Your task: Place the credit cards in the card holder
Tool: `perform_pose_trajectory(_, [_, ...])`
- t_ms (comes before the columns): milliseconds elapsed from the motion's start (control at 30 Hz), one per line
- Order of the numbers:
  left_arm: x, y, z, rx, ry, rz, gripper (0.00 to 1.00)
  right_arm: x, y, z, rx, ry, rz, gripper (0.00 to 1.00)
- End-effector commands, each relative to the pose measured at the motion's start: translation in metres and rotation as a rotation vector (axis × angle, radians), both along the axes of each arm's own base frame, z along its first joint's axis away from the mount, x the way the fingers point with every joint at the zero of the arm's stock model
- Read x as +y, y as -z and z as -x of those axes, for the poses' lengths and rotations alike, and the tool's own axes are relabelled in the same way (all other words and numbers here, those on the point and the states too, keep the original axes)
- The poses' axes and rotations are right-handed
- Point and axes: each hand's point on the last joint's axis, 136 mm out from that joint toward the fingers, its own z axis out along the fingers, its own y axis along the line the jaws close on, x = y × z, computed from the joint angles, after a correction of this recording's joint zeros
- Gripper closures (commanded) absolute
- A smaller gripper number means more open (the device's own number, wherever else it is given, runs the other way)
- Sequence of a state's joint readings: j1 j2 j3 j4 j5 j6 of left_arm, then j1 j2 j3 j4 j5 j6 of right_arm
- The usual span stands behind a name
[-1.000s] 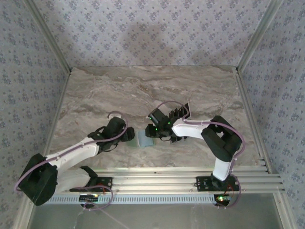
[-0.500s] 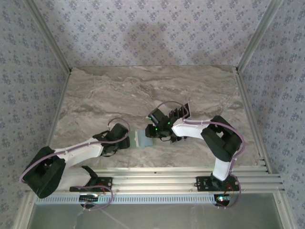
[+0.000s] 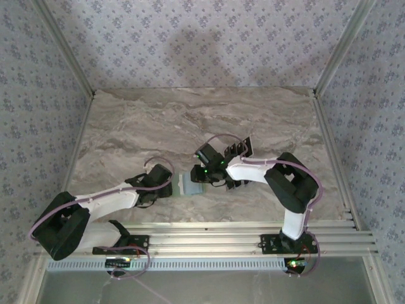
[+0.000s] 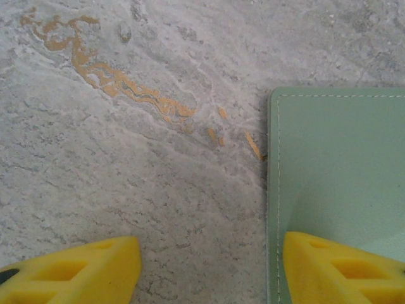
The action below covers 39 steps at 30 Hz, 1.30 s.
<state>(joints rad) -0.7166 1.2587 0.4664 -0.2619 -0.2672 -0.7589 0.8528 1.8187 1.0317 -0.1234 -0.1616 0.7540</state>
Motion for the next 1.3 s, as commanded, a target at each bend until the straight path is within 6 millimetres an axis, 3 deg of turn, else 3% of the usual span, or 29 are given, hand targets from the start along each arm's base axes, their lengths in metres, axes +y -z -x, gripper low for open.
perform_pose_trajectory(0, [-0.013, 0.008, -0.005, -0.01, 0.034, 0.044, 0.38, 0.009, 0.001, 0.004, 0.013, -0.042, -0.002, 0.68])
perform_pose_trajectory(233, [-0.015, 0.006, -0.007, -0.017, 0.04, 0.051, 0.38, 0.018, -0.003, 0.006, 0.024, -0.049, -0.043, 0.68])
perform_pose_trajectory(533, [-0.017, -0.005, -0.009, -0.045, 0.041, 0.067, 0.38, 0.037, -0.03, 0.009, 0.003, -0.076, -0.114, 0.66])
perform_pose_trajectory(733, [-0.01, -0.017, -0.011, -0.081, 0.022, 0.059, 0.36, 0.049, -0.038, 0.01, -0.001, -0.094, -0.126, 0.65])
perform_pose_trajectory(933, [0.012, -0.036, -0.01, -0.138, -0.061, 0.046, 0.35, 0.062, -0.038, 0.017, 0.003, -0.119, -0.121, 0.61])
perform_pose_trajectory(967, [0.017, -0.038, -0.009, -0.142, -0.08, 0.042, 0.35, 0.071, -0.049, 0.013, -0.014, -0.124, -0.141, 0.6])
perform_pose_trajectory(1133, [0.042, -0.047, -0.003, -0.172, -0.179, 0.049, 0.35, 0.092, -0.039, 0.018, 0.001, -0.153, -0.127, 0.56])
perform_pose_trajectory(1267, [0.051, -0.057, -0.002, -0.207, -0.211, 0.072, 0.35, 0.104, -0.026, 0.023, 0.024, -0.172, -0.111, 0.56])
